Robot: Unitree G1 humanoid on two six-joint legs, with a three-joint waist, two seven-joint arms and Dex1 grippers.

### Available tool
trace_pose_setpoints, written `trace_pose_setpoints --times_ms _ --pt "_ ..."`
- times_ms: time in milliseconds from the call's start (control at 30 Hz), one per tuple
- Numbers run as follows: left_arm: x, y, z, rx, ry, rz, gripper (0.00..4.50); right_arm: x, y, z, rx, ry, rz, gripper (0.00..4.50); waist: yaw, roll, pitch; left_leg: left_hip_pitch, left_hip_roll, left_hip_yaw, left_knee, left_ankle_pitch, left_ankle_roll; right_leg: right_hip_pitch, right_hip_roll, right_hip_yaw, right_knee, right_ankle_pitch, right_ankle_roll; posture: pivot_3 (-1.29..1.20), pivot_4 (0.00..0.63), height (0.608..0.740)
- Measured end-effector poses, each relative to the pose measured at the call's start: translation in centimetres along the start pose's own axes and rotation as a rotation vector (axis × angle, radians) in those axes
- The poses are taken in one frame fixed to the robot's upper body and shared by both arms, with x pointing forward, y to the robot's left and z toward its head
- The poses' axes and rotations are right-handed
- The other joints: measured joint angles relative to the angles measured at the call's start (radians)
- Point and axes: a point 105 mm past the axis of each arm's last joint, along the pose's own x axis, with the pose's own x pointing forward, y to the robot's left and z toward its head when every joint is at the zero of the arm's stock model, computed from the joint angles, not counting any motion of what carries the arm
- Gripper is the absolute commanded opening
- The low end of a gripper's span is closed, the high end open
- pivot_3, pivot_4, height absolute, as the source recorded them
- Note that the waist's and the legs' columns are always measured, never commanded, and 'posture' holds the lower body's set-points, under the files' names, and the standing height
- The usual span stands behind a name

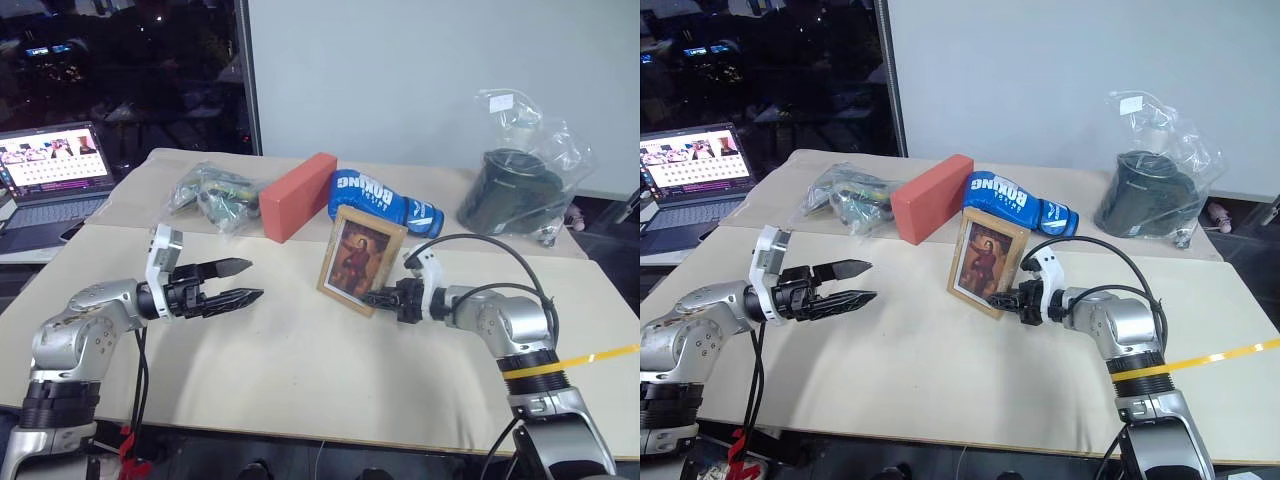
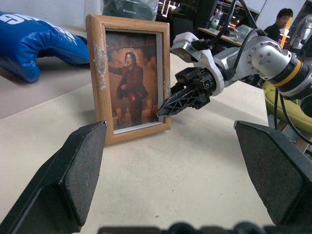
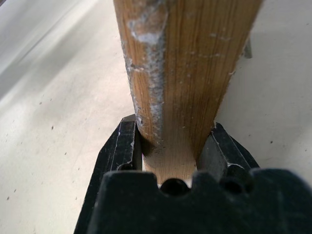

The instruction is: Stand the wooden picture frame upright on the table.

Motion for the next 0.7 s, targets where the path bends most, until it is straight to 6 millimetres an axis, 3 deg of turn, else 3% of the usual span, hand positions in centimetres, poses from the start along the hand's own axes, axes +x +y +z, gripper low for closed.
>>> trace_pose_setpoints --times_ms 100,267,500,567,700 --pt "0.2 -0.4 0.2 0.021 0.026 -0.023 4.50 -0.1 0.8 -0.8 -0.003 0.017 0.029 1.28 -0.002 0.000 0.000 0.000 0.000 0.000 0.000 0.000 0.000 0.000 0.000 0.000 0.000 0.000 0.000 0.00 0.150 0.736" --pt "0.6 -0.9 -1.6 0.028 0.107 -0.038 4.50 0.0 1.6 -1.5 0.052 0.025 0.072 1.27 -0.004 0.000 0.000 0.000 0.000 0.000 0.000 0.000 0.000 0.000 0.000 0.000 0.000 0.000 0.000 0.00 0.150 0.736" --pt "0.7 -0.6 -1.6 0.020 0.100 -0.028 4.50 -0.1 2.1 -1.5 0.132 0.000 0.111 1.27 -0.001 0.000 0.000 0.000 0.000 0.000 0.000 0.000 0.000 0.000 0.000 0.000 0.000 0.000 0.000 0.00 0.150 0.736" --pt "0.8 -0.5 -1.5 0.022 0.099 -0.029 4.50 -0.2 2.2 -1.5 0.158 -0.006 0.119 2.30 -0.001 0.000 0.000 0.000 0.000 0.000 0.000 0.000 0.000 0.000 0.000 0.000 0.000 0.000 0.000 0.00 0.150 0.736" --pt "1.0 0.0 -1.8 0.024 0.119 -0.014 4.50 -0.7 2.4 -2.2 0.204 0.015 0.137 3.56 0.000 0.000 0.000 0.000 0.000 0.000 0.000 0.000 0.000 0.000 0.000 0.000 0.000 0.000 0.000 0.00 0.150 0.736"
